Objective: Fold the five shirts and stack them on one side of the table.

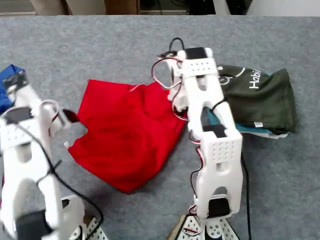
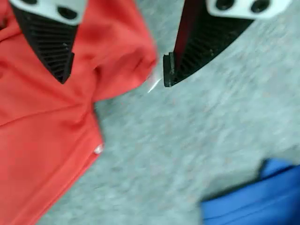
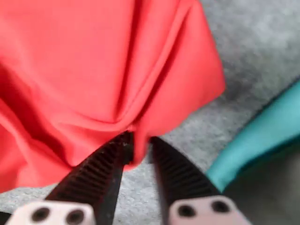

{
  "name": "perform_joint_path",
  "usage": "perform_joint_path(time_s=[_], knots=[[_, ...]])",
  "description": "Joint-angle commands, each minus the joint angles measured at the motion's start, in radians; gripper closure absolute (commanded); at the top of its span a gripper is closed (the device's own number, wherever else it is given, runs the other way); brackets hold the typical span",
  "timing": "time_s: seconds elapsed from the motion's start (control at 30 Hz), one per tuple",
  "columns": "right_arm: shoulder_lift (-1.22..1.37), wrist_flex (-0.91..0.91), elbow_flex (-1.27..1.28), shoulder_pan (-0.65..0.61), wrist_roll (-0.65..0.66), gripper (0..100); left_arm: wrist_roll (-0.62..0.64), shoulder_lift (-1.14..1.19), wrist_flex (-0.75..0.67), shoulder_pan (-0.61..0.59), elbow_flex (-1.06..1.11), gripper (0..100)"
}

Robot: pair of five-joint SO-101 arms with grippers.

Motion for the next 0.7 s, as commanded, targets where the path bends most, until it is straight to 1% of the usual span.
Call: perform_joint_path(time_s=[0.0,0.1,0.17,0.2,0.3,0.43,0.5,0.57,0.67], knots=[[-0.094,0.008,-0.007,0.024,0.020,75.1,0.066,0.185,-0.040,0.071,-0.158,69],[-0.096,0.014,-0.067,0.025,0.040,73.5,0.101,0.328,-0.002,0.083,-0.262,69],[-0.102,0.015,-0.131,0.028,0.038,73.5,0.086,0.384,0.052,0.081,-0.311,69],[-0.113,0.015,-0.154,0.031,0.038,73.5,0.057,0.401,0.072,0.089,-0.318,69],[-0.147,0.014,-0.196,0.012,0.038,73.4,-0.078,0.418,0.074,0.100,-0.284,69],[-0.153,0.000,-0.240,-0.082,0.038,73.4,-0.175,0.418,0.081,0.078,-0.186,69],[-0.124,-0.049,-0.239,-0.150,0.037,73.4,-0.224,0.418,0.081,0.061,-0.130,69],[-0.064,-0.112,-0.239,-0.222,-0.014,73.4,-0.265,0.417,0.083,0.031,-0.091,69],[0.041,-0.207,-0.283,-0.295,-0.153,73.4,-0.321,0.417,0.083,-0.025,-0.071,69]])
